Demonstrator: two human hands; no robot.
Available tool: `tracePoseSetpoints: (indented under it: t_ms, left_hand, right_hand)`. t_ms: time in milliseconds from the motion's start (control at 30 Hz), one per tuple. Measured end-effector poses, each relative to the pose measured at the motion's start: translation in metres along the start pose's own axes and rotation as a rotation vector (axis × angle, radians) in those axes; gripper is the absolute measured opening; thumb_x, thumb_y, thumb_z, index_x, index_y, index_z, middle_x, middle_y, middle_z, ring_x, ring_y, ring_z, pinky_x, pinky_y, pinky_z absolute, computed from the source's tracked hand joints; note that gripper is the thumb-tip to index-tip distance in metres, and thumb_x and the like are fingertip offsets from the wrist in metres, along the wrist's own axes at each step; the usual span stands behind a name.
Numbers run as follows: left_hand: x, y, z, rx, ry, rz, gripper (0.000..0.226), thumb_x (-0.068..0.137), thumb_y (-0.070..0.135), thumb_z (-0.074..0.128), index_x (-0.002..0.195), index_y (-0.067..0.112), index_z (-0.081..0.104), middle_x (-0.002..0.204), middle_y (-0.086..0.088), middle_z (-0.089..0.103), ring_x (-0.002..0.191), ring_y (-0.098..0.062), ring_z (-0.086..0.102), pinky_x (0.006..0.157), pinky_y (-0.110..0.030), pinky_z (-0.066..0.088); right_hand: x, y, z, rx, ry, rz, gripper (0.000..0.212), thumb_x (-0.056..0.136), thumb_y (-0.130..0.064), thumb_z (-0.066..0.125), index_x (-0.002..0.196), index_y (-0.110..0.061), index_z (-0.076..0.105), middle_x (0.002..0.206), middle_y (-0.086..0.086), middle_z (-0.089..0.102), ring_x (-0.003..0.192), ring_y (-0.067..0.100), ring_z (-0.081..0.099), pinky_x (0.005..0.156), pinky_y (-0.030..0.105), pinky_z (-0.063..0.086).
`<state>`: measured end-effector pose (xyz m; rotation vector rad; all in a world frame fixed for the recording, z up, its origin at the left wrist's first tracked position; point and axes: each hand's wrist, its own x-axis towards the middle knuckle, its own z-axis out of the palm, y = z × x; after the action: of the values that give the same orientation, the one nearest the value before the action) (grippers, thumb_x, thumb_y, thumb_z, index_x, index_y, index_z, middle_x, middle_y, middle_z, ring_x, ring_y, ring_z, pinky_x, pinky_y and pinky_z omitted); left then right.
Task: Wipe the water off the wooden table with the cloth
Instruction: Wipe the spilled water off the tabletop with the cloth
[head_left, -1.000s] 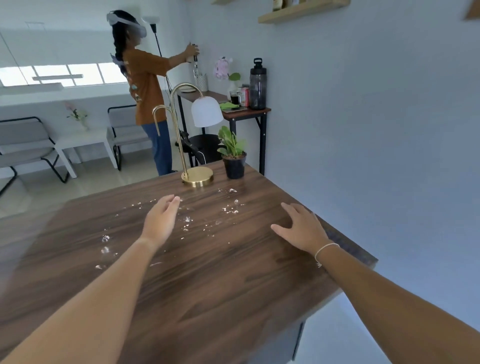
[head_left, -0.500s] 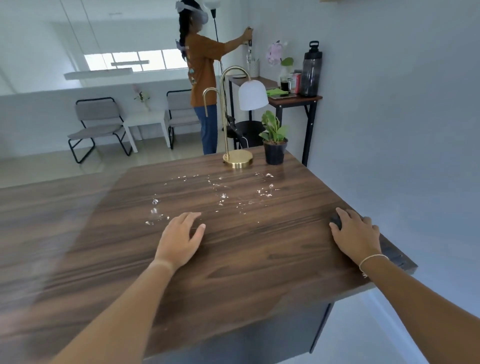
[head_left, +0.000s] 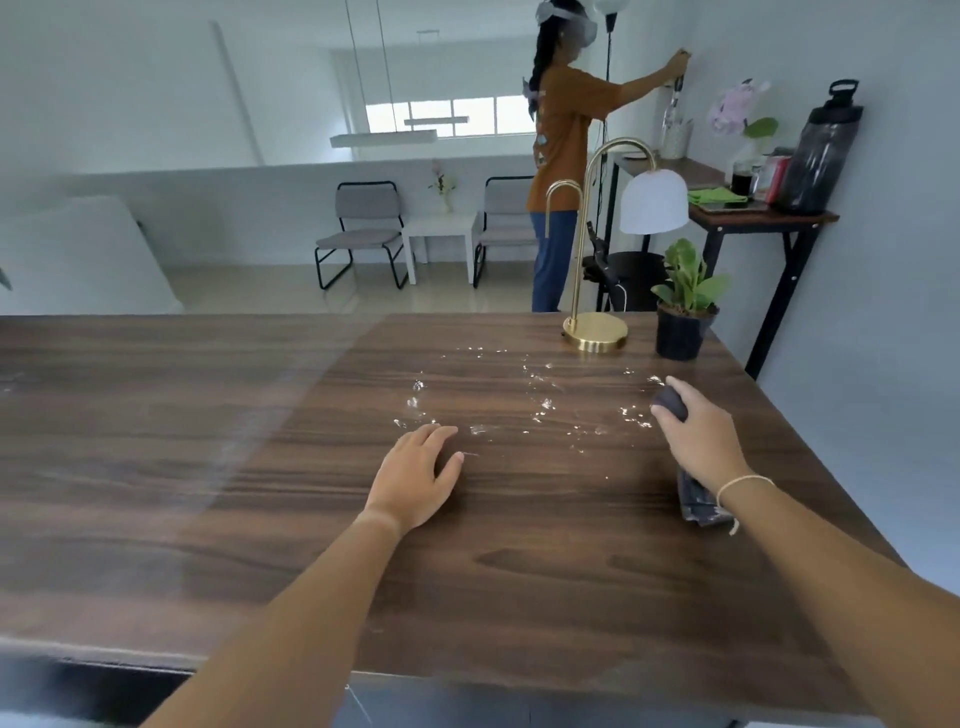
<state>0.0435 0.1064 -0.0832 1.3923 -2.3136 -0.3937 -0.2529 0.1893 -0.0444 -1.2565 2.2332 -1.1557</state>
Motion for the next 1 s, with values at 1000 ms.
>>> tracePoseSetpoints:
  t_ms: [1000]
  left_hand:
    - [0.176, -0.156, -0.014, -0.151, -0.113, 0.102, 0.04, 0.093, 0.031, 0.038, 0.128, 0.019, 0.053, 0.143, 0.002, 0.045, 0.138, -0.01, 0.03, 0.107, -0.018, 0.017]
  right_hand:
    - [0.182, -0.121, 0.206, -0.306, -0.197, -0.136, 0.044, 0.088, -0.029, 0.06, 0.124, -0.012, 0.041, 0.128, 0.014, 0.056, 0.116, 0.033, 0.051, 0.093, 0.041, 0.042]
